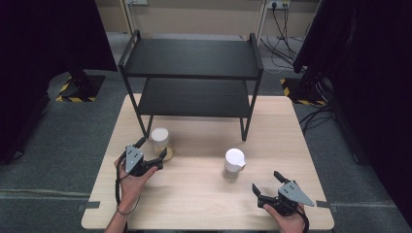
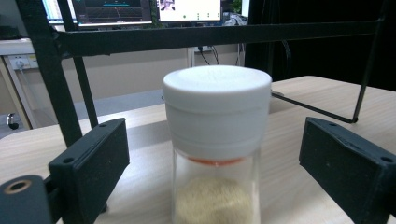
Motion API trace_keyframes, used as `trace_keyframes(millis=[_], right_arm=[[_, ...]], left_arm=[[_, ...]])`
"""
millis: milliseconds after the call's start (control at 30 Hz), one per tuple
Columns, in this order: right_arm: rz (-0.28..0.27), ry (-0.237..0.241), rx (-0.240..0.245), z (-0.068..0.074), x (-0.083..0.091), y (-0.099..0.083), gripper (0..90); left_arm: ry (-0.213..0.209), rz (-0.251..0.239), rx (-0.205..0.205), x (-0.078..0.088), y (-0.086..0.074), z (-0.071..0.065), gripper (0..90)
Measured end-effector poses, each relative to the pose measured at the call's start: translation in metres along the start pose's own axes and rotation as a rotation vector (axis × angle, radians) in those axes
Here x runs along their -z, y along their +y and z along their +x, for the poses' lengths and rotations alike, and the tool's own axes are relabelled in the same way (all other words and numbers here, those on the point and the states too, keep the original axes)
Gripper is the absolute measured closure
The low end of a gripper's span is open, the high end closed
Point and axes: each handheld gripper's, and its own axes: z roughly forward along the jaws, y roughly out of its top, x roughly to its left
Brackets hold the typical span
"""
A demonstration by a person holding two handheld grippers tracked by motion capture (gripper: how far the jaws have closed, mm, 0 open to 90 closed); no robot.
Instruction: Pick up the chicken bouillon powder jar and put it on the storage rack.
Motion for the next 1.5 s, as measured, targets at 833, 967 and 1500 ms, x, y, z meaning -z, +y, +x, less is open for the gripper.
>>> trace_keyframes(millis=[833,967,1500], right_arm=[[0.005,0.006,-0.007,-0.002,-0.001,0.001,4.7],[0.008,0.006,-0.009,-0.002,-0.001,0.002,4.6],[0.008,0.007,-0.015,-0.002,-0.001,0.002,4.6]], left_arm=[[-0.019,0.018,-0.046,-0.027,0.011,0.005,23.8],[-0.029,0.017,-0.056,-0.029,0.01,0.005,29.1],[-0.038,0.013,-0.044,-0.022,0.02,0.0,32.9]])
